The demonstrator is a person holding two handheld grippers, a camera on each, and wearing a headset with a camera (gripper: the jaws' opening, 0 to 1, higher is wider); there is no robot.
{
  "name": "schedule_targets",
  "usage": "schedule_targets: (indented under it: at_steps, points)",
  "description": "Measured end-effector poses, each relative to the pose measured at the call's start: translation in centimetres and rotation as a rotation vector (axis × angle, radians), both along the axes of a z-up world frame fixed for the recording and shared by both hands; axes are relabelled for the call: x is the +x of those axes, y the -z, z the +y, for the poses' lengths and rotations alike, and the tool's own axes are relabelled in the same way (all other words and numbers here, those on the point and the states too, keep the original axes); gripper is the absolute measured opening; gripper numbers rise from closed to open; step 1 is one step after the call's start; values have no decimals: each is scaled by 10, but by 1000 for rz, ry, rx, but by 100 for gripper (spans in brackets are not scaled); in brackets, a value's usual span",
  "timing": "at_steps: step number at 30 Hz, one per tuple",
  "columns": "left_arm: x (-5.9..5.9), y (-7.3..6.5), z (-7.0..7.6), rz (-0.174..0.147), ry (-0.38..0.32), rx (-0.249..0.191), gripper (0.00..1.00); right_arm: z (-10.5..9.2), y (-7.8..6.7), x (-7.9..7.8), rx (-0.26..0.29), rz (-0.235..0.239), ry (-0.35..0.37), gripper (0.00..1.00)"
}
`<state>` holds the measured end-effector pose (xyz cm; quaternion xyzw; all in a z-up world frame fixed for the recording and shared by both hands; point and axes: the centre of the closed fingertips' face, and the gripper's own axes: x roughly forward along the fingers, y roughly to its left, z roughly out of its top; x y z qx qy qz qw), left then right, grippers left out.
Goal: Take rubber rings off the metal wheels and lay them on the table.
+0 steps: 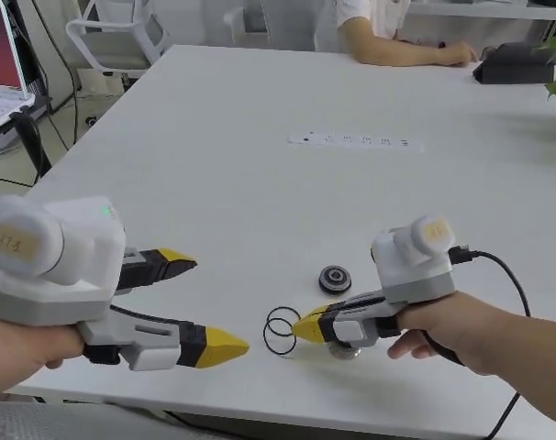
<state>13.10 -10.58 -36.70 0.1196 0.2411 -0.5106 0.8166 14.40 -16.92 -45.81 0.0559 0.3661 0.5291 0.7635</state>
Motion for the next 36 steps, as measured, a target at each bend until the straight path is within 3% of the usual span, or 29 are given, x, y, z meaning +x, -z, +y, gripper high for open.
schedule_targets:
  at_steps: [15,26,36]
  points:
    - [0,2,0,6,1,9,71,-5,6,7,-54,-66,6,0]
    - [0,5,0,14,5,18,71,-6,5,7,-54,-77,2,11]
    - [1,6,-1,19,11,20,71,-8,-3,9,-51,-115,0,21]
